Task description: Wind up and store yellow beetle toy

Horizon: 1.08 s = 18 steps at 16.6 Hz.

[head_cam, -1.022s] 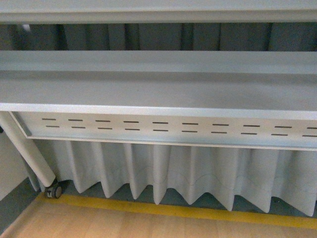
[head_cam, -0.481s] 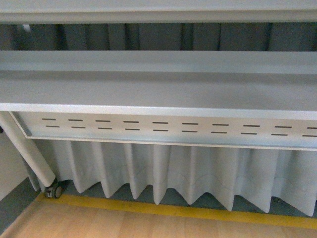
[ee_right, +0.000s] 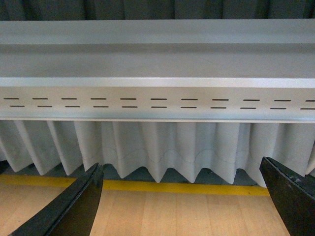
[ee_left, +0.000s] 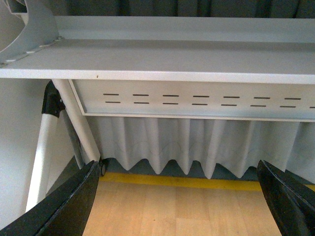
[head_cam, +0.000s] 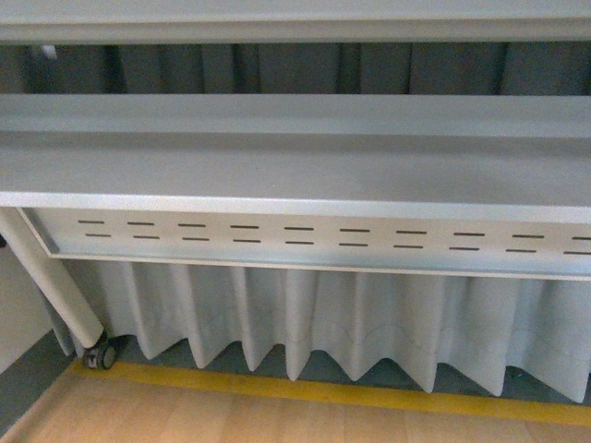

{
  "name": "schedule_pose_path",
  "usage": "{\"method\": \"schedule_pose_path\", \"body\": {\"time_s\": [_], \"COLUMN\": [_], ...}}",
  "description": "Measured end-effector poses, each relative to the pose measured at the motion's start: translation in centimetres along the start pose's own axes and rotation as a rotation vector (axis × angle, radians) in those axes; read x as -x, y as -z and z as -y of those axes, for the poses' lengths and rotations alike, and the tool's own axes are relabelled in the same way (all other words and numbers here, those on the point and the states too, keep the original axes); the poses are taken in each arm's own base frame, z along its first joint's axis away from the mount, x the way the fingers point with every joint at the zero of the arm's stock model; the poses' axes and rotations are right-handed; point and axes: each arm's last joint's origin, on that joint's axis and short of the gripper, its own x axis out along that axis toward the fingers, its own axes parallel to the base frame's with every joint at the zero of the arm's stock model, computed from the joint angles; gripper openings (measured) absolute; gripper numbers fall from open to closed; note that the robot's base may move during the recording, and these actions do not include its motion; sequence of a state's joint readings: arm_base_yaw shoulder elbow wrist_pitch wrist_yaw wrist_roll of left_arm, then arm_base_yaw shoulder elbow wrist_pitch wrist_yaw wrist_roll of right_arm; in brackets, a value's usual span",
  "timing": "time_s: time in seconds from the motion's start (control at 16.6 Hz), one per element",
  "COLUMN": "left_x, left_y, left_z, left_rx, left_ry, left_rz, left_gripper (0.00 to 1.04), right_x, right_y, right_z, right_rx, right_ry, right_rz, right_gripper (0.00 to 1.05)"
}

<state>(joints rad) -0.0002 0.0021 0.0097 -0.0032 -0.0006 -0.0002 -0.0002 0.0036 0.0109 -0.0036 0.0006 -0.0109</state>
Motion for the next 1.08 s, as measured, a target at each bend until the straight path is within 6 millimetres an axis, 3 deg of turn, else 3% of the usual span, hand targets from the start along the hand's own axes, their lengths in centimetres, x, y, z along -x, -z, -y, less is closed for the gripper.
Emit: {"method": "schedule_pose_path", "body": {"time_s": [1.08], "left_x": [0.0], "left_y": [0.01], "left_z": [0.0], "left_rx": [0.0], "left_ry": [0.0], "left_rz": [-0.001], "left_gripper": [0.98], "right_x": [0.0], "right_y": [0.01], "right_z": [0.0], "right_rx": [0.0], "right_ry": [0.0], "right_rz": [-0.001], "right_gripper": [0.98]}}
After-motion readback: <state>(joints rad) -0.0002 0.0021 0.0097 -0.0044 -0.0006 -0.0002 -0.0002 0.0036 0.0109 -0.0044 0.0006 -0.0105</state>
